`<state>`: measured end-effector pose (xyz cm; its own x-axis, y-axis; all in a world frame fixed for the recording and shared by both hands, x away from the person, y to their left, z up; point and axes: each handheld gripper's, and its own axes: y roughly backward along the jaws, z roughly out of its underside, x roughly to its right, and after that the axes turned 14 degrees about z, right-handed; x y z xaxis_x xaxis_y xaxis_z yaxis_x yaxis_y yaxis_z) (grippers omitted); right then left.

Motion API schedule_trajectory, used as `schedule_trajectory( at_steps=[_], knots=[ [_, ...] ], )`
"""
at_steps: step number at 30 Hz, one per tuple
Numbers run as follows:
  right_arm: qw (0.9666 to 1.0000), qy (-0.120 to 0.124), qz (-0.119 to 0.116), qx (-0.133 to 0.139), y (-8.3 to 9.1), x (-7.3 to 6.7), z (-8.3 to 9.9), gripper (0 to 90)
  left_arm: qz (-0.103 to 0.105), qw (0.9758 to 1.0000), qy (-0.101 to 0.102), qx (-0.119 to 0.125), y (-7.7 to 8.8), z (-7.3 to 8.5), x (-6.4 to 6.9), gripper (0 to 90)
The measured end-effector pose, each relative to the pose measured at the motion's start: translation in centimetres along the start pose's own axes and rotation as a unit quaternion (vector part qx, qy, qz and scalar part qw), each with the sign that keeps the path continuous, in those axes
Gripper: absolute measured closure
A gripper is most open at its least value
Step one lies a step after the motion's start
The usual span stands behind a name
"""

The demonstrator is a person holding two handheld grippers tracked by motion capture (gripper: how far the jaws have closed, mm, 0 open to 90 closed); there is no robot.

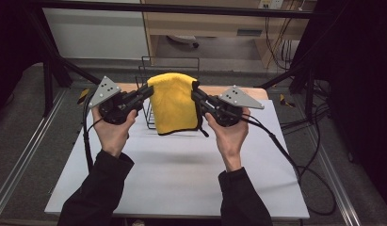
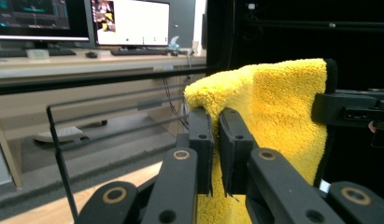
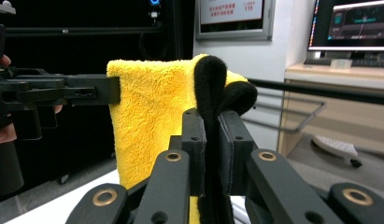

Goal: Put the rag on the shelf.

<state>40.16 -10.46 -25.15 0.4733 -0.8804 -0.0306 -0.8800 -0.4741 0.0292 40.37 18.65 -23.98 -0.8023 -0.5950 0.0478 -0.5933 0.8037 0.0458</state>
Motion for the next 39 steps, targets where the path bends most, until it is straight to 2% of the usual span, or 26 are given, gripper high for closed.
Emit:
schedule_trajectory(
  at_steps=[14,20,24,28,39],
  knots=[
    [0.9986,0.003,0.0,0.053,-1.2,-1.0,-3.0,82.4,-0.018,0.998,-0.023,0.056,0.6,-2.9,-0.5,84.1],
    [0.9968,0.005,-0.001,0.08,-1.8,-1.4,-3.9,82.4,-0.024,0.996,-0.025,0.082,0.6,-3.8,-0.8,84.1],
    [0.9952,-0.002,0.001,0.098,-2.1,-1.5,-4.4,82.4,-0.021,0.9946,-0.02,0.099,0.5,-4.3,-0.9,84.2],
    [0.9934,-0.001,-0.001,0.114,-2.5,-1.6,-4.9,82.4,-0.023,0.9935,-0.021,0.109,0.5,-4.8,-1.2,84.2],
    [0.9907,0.001,-0.001,0.136,-4.1,-1.4,-6.5,82.6,-0.031,0.9907,-0.029,0.129,0.0,-6.7,-2.1,84.2]
  ],
)
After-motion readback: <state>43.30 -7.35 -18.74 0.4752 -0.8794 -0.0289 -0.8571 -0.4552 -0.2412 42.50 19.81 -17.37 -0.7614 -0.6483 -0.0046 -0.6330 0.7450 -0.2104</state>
